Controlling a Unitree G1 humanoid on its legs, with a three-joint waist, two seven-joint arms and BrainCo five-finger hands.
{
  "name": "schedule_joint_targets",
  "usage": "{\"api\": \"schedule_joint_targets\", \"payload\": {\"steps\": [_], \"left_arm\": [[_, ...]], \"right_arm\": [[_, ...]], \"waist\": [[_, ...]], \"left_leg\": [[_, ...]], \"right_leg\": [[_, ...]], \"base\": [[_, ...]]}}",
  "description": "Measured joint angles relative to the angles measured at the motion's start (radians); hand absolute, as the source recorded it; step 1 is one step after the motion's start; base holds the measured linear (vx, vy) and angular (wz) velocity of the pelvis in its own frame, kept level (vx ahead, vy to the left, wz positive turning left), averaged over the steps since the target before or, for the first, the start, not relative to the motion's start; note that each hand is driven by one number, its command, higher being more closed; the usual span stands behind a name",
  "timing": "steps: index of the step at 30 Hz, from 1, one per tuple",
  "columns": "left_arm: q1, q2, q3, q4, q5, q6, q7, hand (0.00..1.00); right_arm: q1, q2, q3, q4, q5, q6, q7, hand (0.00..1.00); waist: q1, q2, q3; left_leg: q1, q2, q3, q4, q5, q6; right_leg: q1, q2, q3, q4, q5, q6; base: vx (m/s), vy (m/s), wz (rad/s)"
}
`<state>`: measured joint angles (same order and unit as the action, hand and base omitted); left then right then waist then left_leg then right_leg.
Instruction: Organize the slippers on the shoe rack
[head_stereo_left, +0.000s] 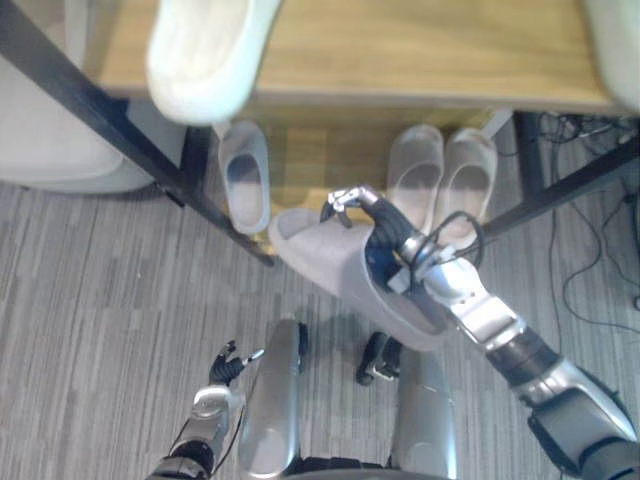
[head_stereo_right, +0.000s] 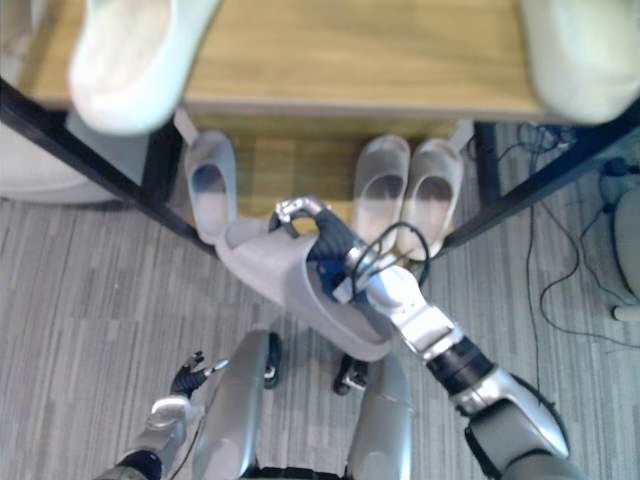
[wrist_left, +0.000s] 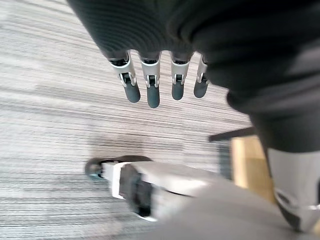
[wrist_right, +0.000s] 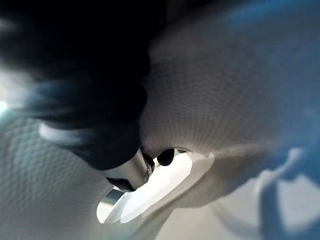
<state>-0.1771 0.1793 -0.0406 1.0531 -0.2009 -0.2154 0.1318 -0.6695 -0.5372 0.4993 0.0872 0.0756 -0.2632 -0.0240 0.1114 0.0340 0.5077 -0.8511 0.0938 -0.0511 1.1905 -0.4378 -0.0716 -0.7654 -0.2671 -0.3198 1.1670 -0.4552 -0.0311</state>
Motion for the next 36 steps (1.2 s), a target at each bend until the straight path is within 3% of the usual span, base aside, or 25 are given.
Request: {"api": "schedule_joint_targets", "payload": {"steps": [7, 18, 22, 30, 36], "left_arm": [[-0.002, -0.058, 0.127, -0.064, -0.028, 0.011, 0.024, 0.00], [-0.024, -0.102, 0.179, -0.180, -0.039, 0.012, 0.064, 0.00], [-0.039, -0.106, 0.178, -0.200, -0.039, 0.013, 0.080, 0.00], [-0.053, -0.113, 0.179, -0.200, -0.042, 0.015, 0.099, 0.00], [-0.070, -0.116, 0.179, -0.198, -0.067, 0.015, 0.112, 0.00]], "right_arm": [[-0.106, 0.102, -0.094, 0.009, -0.162, 0.024, -0.146, 1.00], [-0.289, 0.231, -0.312, 0.054, -0.353, 0.167, -0.364, 1.00], [-0.356, 0.266, -0.388, 0.154, -0.384, 0.227, -0.421, 1.00], [-0.465, 0.304, -0.459, 0.338, -0.391, 0.299, -0.493, 1.00], [-0.546, 0.340, -0.464, 0.426, -0.394, 0.311, -0.535, 1.00]], "waist": [[0.037, -0.013, 0.022], [0.085, -0.018, 0.024], [0.101, -0.018, 0.024], [0.117, -0.019, 0.024], [0.123, -0.021, 0.023]], "left_leg": [[-0.214, 0.005, -0.030, 0.192, -0.048, -0.006], [-0.418, -0.017, -0.082, 0.327, -0.050, -0.037], [-0.443, -0.023, -0.102, 0.332, -0.044, -0.050], [-0.484, -0.041, -0.128, 0.325, -0.034, -0.066], [-0.505, -0.051, -0.142, 0.314, -0.024, -0.078]], "right_leg": [[-0.196, -0.033, -0.004, 0.196, -0.061, -0.025], [-0.360, -0.093, -0.040, 0.356, -0.120, -0.047], [-0.370, -0.099, -0.060, 0.367, -0.127, -0.051], [-0.389, -0.106, -0.085, 0.366, -0.135, -0.053], [-0.403, -0.110, -0.099, 0.364, -0.142, -0.050]], "base": [[-0.08, -0.020, 0.00], [-0.02, -0.018, 0.09], [-0.01, -0.045, 0.12], [0.01, -0.027, 0.08], [0.01, -0.019, 0.07]]}}
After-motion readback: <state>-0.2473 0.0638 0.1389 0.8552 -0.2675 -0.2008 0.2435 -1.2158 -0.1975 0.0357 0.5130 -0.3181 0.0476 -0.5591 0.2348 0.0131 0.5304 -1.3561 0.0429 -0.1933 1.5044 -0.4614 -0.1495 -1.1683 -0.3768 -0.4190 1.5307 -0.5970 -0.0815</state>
